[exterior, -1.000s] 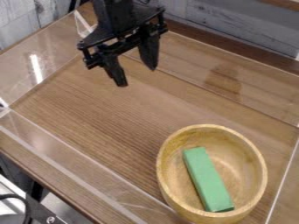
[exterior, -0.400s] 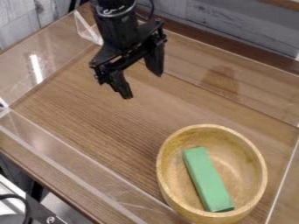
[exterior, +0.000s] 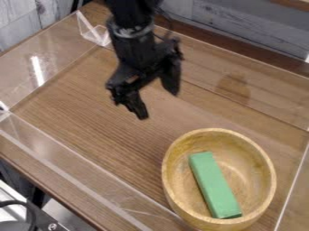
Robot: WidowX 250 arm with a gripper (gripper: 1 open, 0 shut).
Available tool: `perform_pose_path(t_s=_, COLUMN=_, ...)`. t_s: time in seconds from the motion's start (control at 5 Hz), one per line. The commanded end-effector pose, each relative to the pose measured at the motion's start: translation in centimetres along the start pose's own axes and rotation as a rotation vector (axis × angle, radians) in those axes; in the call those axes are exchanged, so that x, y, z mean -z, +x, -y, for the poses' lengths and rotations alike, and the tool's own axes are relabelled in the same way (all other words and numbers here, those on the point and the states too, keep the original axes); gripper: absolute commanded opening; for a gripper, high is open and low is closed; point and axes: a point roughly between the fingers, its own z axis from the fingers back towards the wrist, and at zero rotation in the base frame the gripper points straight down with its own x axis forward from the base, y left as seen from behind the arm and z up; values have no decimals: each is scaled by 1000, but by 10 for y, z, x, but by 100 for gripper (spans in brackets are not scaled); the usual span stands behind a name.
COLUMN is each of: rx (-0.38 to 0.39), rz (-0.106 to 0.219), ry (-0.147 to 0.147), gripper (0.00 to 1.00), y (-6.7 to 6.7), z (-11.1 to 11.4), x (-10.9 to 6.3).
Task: Remove the green block from inside the brown bowl and put it on the table
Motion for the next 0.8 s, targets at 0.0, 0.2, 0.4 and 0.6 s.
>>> perform_pose_path(t_s=0.0, rx=62, rz=5, ry=-25, gripper=100, y=-36, z=6, x=3)
perform_pose_path(t_s=0.2, rx=123, rz=-3, ry=-8, gripper=100, y=-66, z=9, x=20)
perform_pose_path(t_s=0.4, rx=145, rz=-9, ry=5, gripper=100, y=-80, z=11, x=39)
perform_pose_path(t_s=0.6, rx=160, rz=-20, ry=14, gripper=100, y=-84, z=11, x=50)
